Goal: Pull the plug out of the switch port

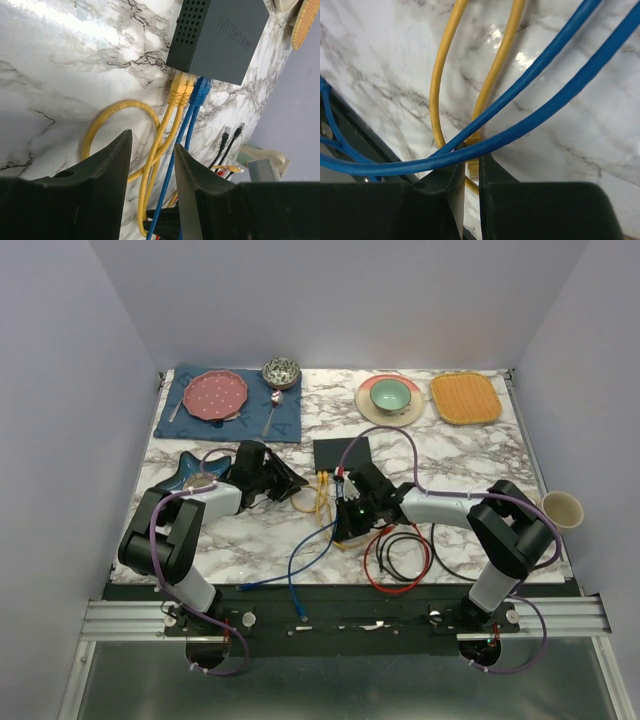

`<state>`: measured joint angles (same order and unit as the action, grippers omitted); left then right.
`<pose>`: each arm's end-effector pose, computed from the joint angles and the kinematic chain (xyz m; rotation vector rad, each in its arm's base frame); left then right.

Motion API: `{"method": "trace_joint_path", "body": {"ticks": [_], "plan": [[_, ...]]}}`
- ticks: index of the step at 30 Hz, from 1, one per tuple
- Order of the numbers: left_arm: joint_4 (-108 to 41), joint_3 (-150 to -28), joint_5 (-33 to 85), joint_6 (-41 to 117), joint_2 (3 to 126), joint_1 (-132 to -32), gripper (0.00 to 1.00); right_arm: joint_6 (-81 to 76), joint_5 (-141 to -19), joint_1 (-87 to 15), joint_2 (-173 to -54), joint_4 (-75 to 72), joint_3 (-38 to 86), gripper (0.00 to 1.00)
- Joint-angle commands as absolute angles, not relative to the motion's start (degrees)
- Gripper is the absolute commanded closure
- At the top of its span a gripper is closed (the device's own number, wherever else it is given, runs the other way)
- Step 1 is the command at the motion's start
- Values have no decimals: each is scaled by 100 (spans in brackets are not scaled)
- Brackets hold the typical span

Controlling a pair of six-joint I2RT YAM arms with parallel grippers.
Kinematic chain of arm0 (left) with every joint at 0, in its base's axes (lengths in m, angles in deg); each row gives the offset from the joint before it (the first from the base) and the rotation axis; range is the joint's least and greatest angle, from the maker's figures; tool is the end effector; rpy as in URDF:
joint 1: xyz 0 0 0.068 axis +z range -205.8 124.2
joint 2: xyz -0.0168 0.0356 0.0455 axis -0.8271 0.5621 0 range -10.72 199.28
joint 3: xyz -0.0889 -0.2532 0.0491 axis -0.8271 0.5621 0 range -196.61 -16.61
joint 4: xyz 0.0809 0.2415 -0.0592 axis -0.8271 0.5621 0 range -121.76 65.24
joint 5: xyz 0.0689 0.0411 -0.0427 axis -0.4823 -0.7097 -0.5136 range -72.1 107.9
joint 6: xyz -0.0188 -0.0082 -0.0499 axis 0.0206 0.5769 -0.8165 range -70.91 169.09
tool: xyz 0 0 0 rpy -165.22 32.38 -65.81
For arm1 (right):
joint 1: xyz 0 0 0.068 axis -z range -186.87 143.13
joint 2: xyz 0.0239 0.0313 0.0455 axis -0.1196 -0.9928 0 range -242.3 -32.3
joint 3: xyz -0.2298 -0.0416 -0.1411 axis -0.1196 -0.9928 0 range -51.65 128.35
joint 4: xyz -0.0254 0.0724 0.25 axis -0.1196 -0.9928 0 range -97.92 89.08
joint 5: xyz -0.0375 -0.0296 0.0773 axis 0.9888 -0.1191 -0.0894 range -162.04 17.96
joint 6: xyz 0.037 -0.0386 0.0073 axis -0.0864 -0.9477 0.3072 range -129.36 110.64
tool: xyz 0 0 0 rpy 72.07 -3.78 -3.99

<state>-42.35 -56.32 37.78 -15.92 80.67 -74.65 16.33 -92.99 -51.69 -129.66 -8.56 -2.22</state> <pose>0.2860 -0.1104 0.1517 -0.7996 2.3864 -1.0894 0.2202 0.2369 0.1452 -0.6051 2.6540 0.8965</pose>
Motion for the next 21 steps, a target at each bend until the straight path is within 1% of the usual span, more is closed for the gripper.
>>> {"method": "trace_joint_path", "body": {"ticks": [1, 2, 4, 5, 6, 7, 8, 9, 10, 11, 12, 14, 17, 19, 21], "plan": [[-4108, -5845, 3653, -1498, 7998, -7426, 52, 1059, -10270, -5354, -12872, -1612, -279, 99], [-4099, -5854, 3653, -1489, 8007, -7426, 52, 980, -10254, -5371, -12819, -1743, -261, 99], [-4073, -5897, 3653, -1472, 7998, -7417, 51, 997, -9991, -5371, -12688, -1902, -217, 83], [-4046, -5915, 3636, -1471, 7980, -7408, 51, 1110, -9494, -5380, -12600, -2138, -199, 76], [-4029, -5924, 3627, -1445, 7972, -7399, 50, 1172, -9219, -5380, -12373, -2262, -199, 65], [-4002, -5933, 3609, -1436, 7954, -7391, 50, 1234, -8938, -5372, -12266, -2385, -173, 61], [-3993, -5942, 3592, -1428, 7945, -7382, 50, 1330, -8326, -5371, -12152, -2665, -94, 58], [-3976, -5950, 3565, -1419, 7945, -7373, 49, 1418, -7972, -5371, -11977, -2833, -24, 54], [-3958, -5968, 3565, -1401, 7945, -7373, 48, 1463, -7629, -5371, -11888, -2991, 29, 53], [-3958, -5968, 3565, -1410, 7954, -7364, 48, 1524, -6912, -5371, -11809, -3193, 82, 52], [-3958, -5968, 3574, -1401, 7954, -7364, 48, 1551, -6618, -5371, -11747, -3273, 161, 50], [-3993, -5968, 3600, -1427, 7980, -7364, 47, 1586, -5934, -5319, -11633, -3414, 249, 50], [-4133, -5924, 3635, -1489, 8024, -7373, 47, 1700, -5456, -5117, -11483, -3258, 398, 50], [-4439, -5836, 3679, -1559, 8042, -7399, 47, 1718, -5472, -4916, -11413, -2924, 486, 52], [-4757, -5705, 3723, -1734, 8129, -7426, 47, 1779, -5726, -4792, -11474, -2283, 592, 55]]}}
